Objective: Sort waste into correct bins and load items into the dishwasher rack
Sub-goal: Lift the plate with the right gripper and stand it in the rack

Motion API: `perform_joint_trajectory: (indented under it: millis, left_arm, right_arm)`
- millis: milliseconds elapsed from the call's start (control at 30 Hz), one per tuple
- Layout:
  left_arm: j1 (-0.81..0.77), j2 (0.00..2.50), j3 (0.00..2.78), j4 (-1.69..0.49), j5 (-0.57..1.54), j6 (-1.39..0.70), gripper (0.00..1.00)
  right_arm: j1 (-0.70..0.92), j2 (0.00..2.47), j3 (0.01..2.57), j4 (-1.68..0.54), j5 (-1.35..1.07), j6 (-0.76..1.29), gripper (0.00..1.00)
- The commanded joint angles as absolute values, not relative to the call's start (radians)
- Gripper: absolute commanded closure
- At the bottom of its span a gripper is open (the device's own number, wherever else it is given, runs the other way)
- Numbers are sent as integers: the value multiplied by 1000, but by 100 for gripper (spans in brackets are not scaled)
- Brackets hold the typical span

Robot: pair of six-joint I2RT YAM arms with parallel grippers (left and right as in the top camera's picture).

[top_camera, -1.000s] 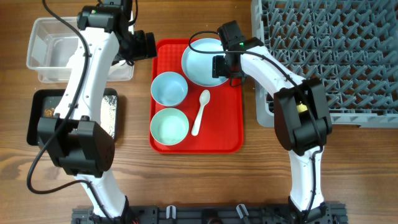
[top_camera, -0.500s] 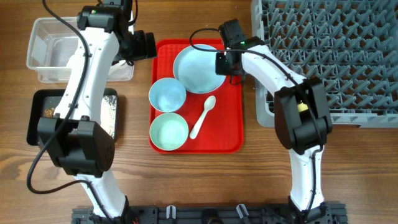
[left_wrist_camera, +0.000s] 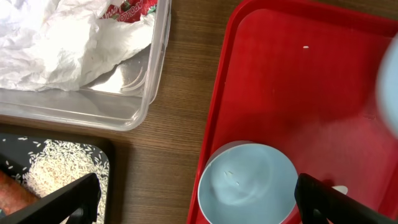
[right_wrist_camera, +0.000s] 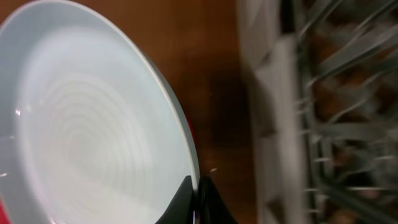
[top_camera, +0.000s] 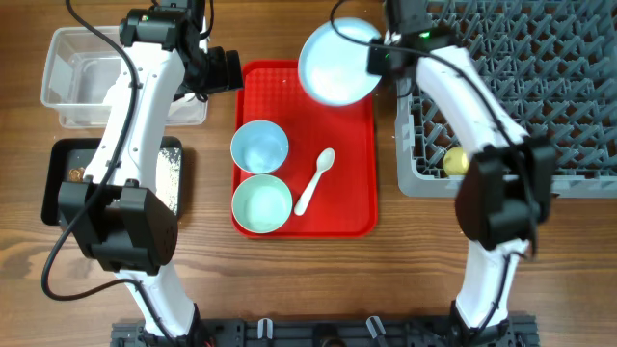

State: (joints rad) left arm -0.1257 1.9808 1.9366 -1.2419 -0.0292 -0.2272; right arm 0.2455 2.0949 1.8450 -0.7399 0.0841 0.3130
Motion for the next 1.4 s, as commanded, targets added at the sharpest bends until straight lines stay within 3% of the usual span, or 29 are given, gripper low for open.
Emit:
perform_joint_trajectory:
  millis: [0, 333, 700, 967, 1367]
  left_arm:
    - [-120, 1960, 1943, -1238, -35, -244, 0]
    - [-120, 1960, 1943, -1239, -35, -244, 0]
    - [-120, 1960, 1943, -1238, -35, -244, 0]
    - [-120, 1960, 1943, -1238, -35, -244, 0]
    - [-120, 1960, 1943, -1238, -35, -244, 0]
  right_arm:
    - [223, 1932, 1888, -725, 246, 231, 96]
    - [118, 1822, 1887, -549, 769, -244, 96]
    - [-86, 1861, 1850, -517, 669, -553, 96]
    - [-146, 1927, 1841, -519, 521, -581, 96]
    - [-170, 2025, 1841, -402, 601, -589, 96]
